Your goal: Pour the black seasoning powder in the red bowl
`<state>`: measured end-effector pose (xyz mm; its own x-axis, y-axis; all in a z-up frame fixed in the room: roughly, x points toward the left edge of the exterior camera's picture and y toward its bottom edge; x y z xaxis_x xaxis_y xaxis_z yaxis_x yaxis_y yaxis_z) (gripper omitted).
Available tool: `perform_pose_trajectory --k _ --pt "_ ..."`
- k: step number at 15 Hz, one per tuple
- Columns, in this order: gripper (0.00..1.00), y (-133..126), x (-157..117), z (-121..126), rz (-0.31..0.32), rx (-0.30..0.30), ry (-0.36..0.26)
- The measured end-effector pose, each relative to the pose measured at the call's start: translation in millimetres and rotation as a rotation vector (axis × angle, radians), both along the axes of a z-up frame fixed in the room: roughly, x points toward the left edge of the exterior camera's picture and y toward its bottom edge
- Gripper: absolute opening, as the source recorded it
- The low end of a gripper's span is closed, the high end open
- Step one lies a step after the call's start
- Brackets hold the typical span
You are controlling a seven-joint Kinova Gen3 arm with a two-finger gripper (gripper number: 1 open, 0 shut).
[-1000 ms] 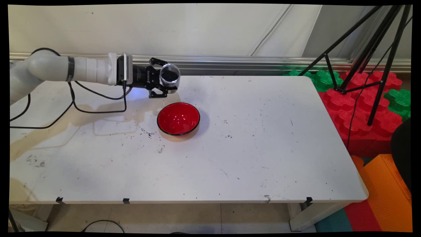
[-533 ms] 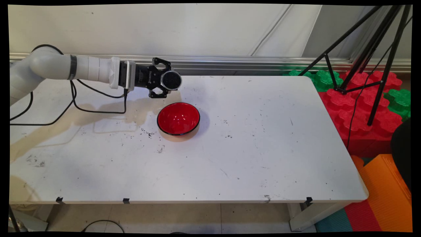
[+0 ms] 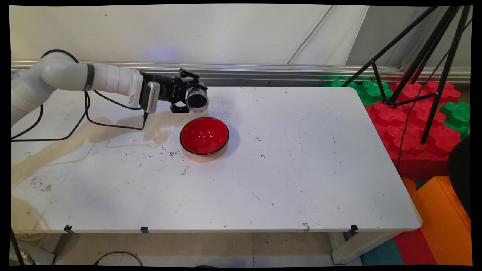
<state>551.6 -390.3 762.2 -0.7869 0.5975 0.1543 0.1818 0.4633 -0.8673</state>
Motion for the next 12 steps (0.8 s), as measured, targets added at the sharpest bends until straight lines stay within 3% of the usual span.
perform_pose_trajectory --k 12 --pt "0.00 -11.7 -13.6 -3.0 -0.179 -0.237 -0.298"
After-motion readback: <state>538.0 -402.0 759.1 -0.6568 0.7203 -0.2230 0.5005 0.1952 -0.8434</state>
